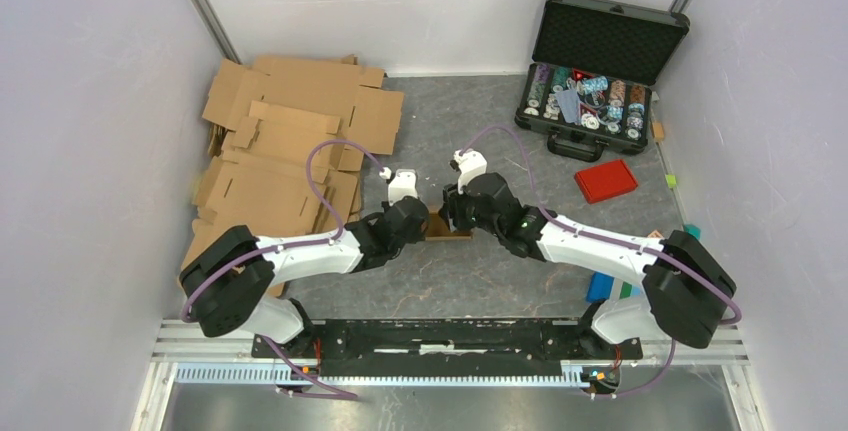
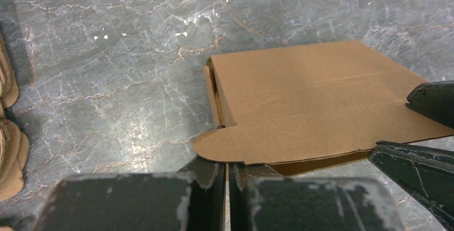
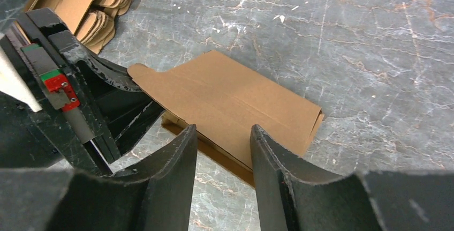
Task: Fold the paper box
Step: Close the paper box at the center of the board.
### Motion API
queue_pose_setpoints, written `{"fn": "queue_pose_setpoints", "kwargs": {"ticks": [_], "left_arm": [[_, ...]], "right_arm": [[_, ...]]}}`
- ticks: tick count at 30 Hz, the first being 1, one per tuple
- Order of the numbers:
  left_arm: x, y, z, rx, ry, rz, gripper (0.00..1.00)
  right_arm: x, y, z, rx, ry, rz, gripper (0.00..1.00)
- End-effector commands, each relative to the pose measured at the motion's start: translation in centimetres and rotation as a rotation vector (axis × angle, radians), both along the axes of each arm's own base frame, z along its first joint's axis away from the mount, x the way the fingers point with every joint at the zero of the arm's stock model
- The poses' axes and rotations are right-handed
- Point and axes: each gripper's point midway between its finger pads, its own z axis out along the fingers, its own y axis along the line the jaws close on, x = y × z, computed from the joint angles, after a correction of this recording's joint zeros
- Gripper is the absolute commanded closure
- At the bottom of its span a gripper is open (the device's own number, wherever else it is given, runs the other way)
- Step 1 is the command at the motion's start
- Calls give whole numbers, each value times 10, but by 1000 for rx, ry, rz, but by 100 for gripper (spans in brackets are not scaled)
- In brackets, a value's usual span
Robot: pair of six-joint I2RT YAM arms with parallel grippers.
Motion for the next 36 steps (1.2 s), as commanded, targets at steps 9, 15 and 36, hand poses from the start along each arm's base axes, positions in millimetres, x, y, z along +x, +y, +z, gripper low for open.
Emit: {"fn": "queue_pose_setpoints", "kwargs": {"ticks": [9,15,36], "left_arm": [[-35,4,-9,105,176,-132,87],[-46,5,4,90,195,-178,80],[-21,-2,46,-8,167,-248,74]], "right_arm": [[-15,-7,-36,-19,80,18,56],[-18,-10,-46,-43,93,22,57],[-22,-20,-85,-140,145,24,64]]}}
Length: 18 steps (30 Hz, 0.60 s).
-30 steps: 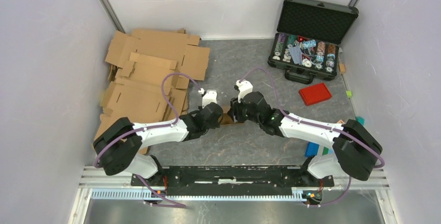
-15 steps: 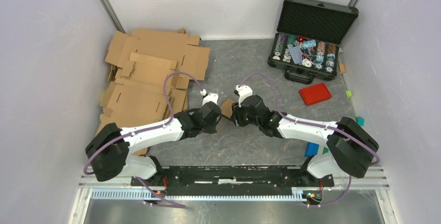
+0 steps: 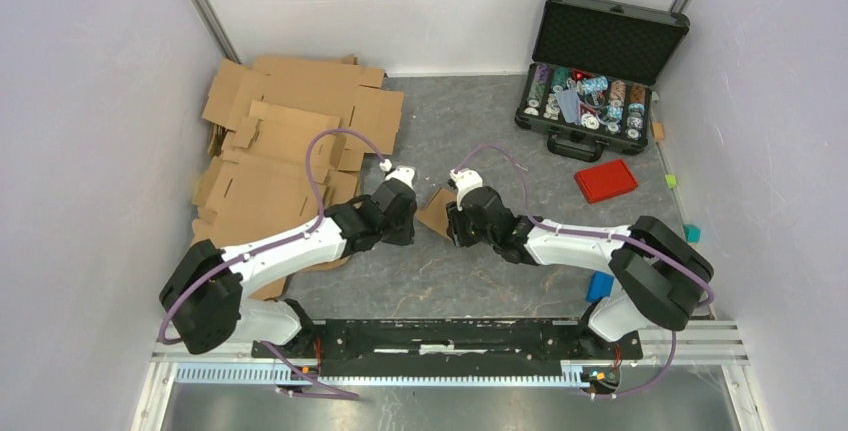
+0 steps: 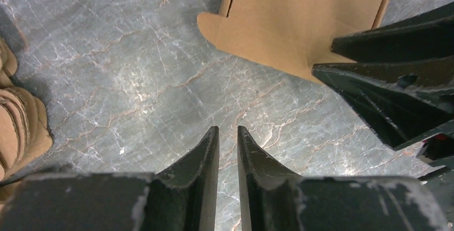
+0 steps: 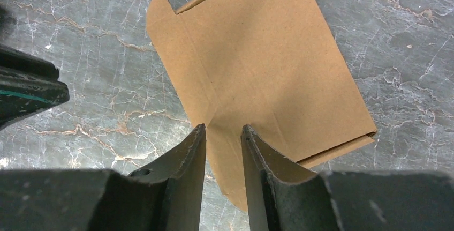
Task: Fold the paper box
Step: Close the paper box at the center of the board.
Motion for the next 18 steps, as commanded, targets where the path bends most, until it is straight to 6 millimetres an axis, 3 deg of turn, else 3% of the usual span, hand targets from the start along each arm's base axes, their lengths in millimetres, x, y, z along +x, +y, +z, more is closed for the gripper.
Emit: {"fn": "queue_pose_setpoints", "kwargs": {"ticks": [1,6,11,18], "left_arm": [[20,-19,29,-71,-76,-48,73],[35,-34,40,-118,-105,-64,69],[49,-53,48,-119,-109,-107,71],[65,-71,23,-61,-75,-146,75]], "right_arm": [[-4,-8,-12,-40,24,7,64],[6,-6,10,-40,-20,-5,64],[18,-18,24,-58,-54,-71,68],[23,-28,24,-59,-53,-103,73]]}}
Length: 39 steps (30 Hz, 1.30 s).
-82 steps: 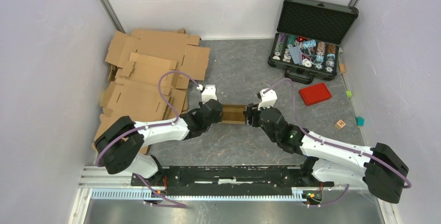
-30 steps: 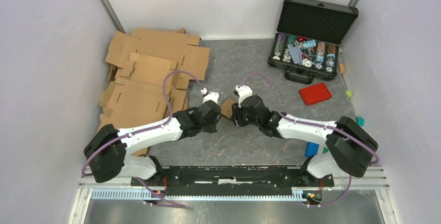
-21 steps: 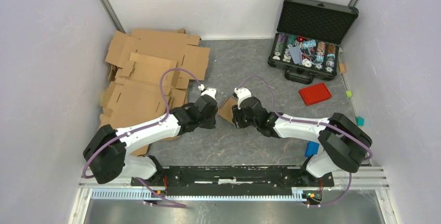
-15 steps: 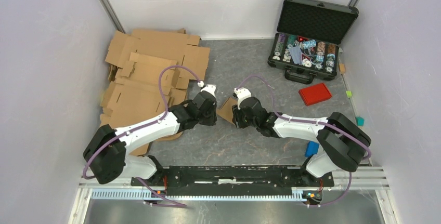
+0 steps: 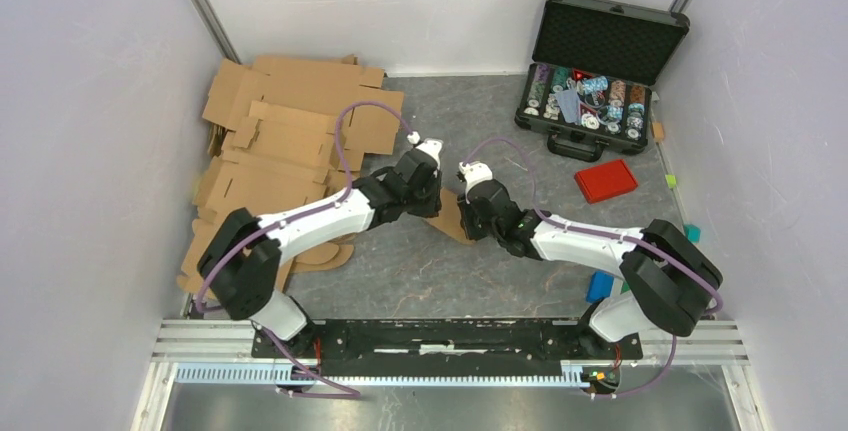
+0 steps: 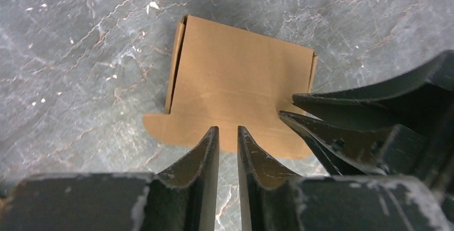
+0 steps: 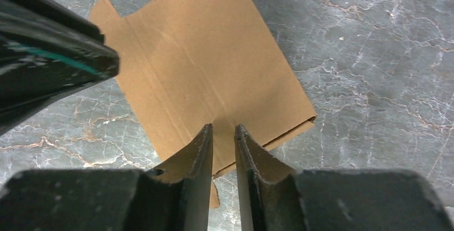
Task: Fold the paper box
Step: Close the paper box at the center of the board.
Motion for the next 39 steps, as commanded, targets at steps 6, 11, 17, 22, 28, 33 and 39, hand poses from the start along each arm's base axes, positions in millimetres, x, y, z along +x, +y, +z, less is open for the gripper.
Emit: {"fn": "queue_pose_setpoints", "kwargs": {"ticks": [6,11,17,22,28,33,39], "left_arm": [[12,-22,-45,69,73,-84,82],[7,-20,-68,96,128,-75,84],[4,-20,-69,87,139,-79,85],[7,-17,-45,66,81,-70,84],[5,-10,-20,26,26,-57,79],[1,-6,-20,26,29,-60,78],[-4,-3,-32,34,57,-63,80]], "right_arm": [[1,-5,-2,11,6,-16,81],[-6,-6,-18,6,45,-5,84],[-5,-5,-10,15,32,-2,84],[5,-7,18,3,-30,5,76],[21,-19,35,-20,-67,-22,69],[35,-15,37,-7,-52,8,48],[37,1,23,-37,-1,142,16]]}}
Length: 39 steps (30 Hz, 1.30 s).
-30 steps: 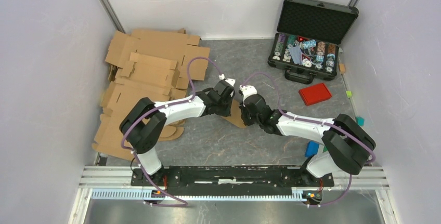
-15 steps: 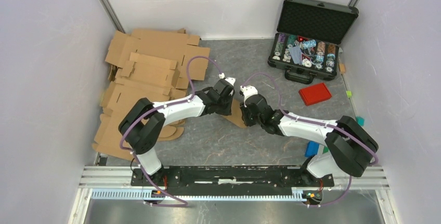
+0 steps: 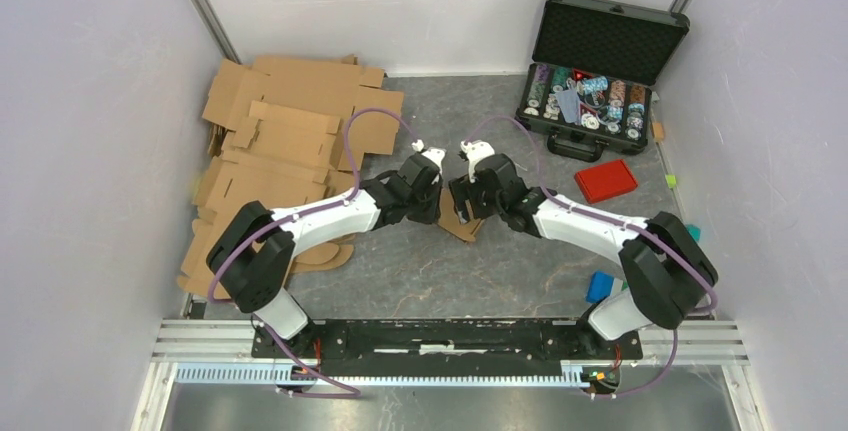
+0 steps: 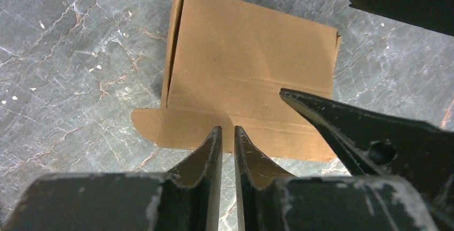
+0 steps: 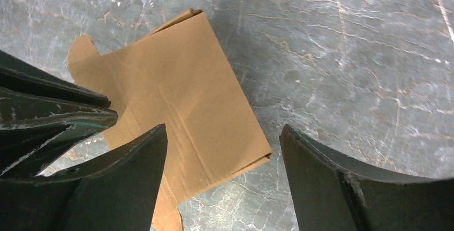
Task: Fold the paper box
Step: Close the paper box at the center of the board.
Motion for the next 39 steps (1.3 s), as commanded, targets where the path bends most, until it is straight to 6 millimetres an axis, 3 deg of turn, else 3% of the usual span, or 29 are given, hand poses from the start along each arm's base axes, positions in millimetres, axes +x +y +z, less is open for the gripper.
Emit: {"fn": "queue_pose_setpoints", "kwargs": {"ticks": [1,6,9,13,26,39], "left_arm": [[-3,2,-3,-7,-1,-13,80],[-7,4,-15,-9,25,-7,81],[-8,5,-20,-8,31,-6,81],[-7,4,-20,-11,29,-9,82],[-3,-3,-26,-27,41,-18,82],[-2,-5,-30,-32,48,-15,83]], "right_arm": [[-2,18,-5,-13,26,138,15],[-16,24,-21,-9,78,229,12],[-24,25,-27,-6,89,270,2],[-22,20,-37,-53,103,274,2],[-19,11,-33,-97,70,247,2],[-32,26,-19,11,57,315,2]]}}
